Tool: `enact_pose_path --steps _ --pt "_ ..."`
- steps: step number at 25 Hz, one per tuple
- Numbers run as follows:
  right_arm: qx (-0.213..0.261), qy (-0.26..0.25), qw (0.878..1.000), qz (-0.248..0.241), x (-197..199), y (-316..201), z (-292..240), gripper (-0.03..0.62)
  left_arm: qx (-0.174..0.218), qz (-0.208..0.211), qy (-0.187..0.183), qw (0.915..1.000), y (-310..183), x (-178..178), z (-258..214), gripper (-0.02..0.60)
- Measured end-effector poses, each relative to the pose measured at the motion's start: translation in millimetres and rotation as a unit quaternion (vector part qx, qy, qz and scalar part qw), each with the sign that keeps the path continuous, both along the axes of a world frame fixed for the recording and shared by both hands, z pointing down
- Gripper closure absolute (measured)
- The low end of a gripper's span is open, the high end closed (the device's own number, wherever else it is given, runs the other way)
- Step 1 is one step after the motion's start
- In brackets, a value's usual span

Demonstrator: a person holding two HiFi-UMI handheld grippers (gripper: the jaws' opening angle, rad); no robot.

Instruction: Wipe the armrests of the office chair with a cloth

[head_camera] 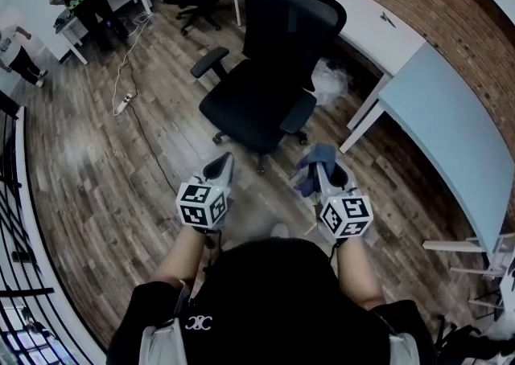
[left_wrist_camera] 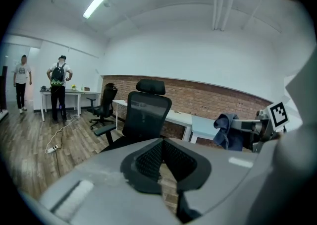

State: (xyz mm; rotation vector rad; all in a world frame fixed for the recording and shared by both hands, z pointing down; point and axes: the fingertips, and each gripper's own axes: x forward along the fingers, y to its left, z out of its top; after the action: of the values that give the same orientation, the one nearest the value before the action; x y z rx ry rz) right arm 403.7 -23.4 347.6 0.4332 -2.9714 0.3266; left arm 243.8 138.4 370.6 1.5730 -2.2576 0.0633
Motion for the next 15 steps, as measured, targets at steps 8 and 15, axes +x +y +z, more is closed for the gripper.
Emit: enact_pose_path --steps 8,15 --pt "-0.026 0.017 0.999 -0.043 -23.3 -47.3 19.9 0.514 -0.007 -0.027 0.001 0.9996 -44.5 -9.4 0.5 0.575" --pt "-0.035 0.040 0.997 -0.060 -43.3 -62.4 40.8 0.514 -0.006 -0.041 0.017 0.9990 -61.6 -29.5 13.1 0.575"
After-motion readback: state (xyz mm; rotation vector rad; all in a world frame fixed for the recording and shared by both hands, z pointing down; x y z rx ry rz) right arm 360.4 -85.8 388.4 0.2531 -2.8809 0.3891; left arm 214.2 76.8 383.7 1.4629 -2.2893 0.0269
